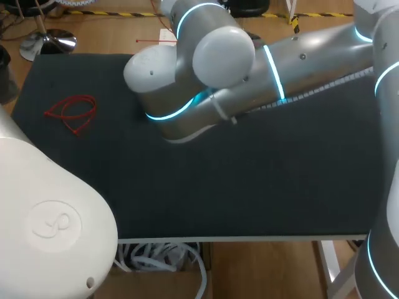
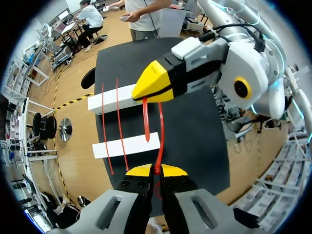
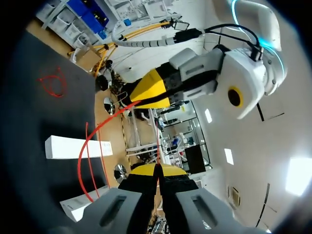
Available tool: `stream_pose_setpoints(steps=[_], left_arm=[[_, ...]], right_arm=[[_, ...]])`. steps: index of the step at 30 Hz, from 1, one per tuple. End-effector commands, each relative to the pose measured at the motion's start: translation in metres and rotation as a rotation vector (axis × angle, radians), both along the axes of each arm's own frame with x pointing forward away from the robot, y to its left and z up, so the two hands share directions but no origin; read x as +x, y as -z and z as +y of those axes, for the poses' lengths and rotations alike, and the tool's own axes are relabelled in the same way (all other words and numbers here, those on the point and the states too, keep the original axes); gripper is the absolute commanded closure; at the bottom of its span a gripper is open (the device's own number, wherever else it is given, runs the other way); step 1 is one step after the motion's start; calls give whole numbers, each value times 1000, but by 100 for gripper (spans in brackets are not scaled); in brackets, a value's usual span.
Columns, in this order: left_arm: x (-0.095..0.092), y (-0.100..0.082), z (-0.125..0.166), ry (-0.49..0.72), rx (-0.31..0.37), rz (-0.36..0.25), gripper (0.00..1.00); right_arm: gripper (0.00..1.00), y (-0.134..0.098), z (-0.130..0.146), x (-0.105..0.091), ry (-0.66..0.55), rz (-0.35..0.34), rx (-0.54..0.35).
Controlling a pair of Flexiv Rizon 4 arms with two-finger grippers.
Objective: Grab the tape and strap the tape.
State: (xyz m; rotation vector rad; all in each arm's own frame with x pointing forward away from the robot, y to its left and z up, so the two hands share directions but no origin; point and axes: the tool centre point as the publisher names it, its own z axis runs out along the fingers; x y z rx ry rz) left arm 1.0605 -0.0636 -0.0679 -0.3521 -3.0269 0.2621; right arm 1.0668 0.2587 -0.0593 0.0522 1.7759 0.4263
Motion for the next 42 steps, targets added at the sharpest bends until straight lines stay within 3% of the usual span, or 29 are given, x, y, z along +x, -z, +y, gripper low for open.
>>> stream_pose_setpoints(steps=[1,12,24,33,42], left_arm=[[0,-1,0,-1,4,1,100],[0,-1,0,-1,4,1,100],[0,-1,0,-1,4,1,100],[0,-1,0,-1,4,1,100],[0,-1,0,-1,4,1,100]], right_arm=[[100,-4,12,1,0,13,-17],[100,-4,26,-5,-26,23,-39],[100,-1,19,-8,1,44,-58],[100,6,15,0,10,54,-72],[100,2,30,1,-12,49,-85]])
